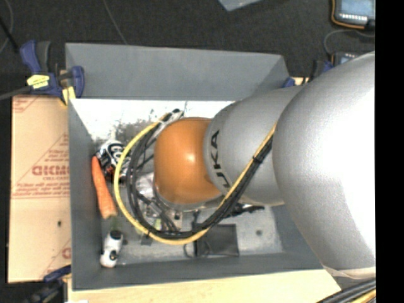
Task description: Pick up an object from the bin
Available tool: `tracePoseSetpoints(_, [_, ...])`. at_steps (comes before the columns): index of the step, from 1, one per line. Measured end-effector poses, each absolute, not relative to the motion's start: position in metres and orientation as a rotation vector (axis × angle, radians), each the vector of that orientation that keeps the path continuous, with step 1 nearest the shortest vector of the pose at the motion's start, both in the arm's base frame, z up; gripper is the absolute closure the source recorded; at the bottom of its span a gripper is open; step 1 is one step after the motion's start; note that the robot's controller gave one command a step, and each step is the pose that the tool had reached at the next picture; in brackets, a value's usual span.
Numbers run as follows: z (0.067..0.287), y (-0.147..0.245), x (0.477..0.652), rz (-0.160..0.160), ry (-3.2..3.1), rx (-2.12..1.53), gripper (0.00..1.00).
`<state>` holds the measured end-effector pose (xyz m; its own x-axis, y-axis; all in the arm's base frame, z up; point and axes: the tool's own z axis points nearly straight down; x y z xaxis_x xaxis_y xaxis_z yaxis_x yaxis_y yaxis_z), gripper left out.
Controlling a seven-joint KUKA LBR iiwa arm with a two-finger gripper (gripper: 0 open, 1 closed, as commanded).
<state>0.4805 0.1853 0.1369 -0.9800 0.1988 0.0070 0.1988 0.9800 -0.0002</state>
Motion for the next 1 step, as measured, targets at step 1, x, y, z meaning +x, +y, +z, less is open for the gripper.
tracePoseSetpoints(1, [0.1624,0.1879,0.4781,-0.005,-3.120,-0.359,1.00])
